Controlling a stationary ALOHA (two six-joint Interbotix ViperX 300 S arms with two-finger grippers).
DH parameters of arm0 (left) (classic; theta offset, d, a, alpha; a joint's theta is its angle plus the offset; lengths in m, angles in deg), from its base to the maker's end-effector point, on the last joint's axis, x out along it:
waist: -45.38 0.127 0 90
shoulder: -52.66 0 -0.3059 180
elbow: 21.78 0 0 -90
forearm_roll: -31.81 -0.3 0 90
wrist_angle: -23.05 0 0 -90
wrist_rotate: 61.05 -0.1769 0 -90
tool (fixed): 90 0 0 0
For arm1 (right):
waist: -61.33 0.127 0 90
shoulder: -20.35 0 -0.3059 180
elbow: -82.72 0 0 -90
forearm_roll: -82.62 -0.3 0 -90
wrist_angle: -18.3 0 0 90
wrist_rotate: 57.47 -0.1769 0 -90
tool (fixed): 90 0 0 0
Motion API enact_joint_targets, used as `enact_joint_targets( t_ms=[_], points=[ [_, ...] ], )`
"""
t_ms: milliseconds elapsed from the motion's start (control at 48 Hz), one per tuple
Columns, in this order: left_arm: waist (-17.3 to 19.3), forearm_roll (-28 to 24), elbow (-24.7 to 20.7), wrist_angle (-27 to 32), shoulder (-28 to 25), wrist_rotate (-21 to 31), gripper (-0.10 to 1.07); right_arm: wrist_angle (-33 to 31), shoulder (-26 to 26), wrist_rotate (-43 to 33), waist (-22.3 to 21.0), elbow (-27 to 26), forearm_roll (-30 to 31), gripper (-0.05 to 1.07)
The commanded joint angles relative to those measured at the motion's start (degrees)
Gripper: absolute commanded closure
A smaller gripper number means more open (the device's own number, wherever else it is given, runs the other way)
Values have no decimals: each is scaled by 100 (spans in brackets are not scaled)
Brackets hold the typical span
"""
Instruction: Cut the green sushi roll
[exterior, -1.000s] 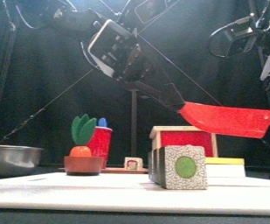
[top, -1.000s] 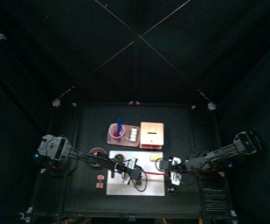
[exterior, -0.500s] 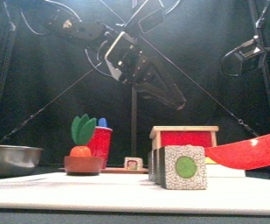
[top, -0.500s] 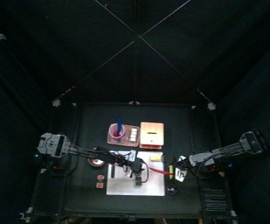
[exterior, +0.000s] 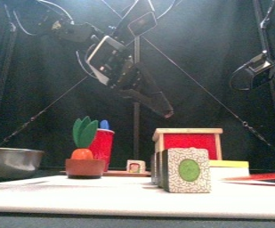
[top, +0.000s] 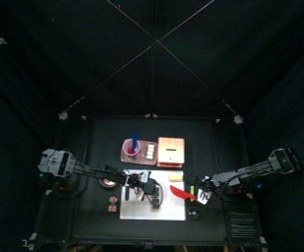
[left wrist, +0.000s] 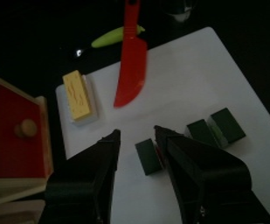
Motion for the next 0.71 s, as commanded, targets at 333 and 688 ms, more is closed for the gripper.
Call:
enact_joint_targets(
  t_ms=[333,688],
  points=[
    [185,53,-114,141,-79,-26,21,141,26,0,-26,-246,176,12],
    [369,316,-677,826,-483,-9,21,396,-18,0,0,-79,158,12]
  ],
)
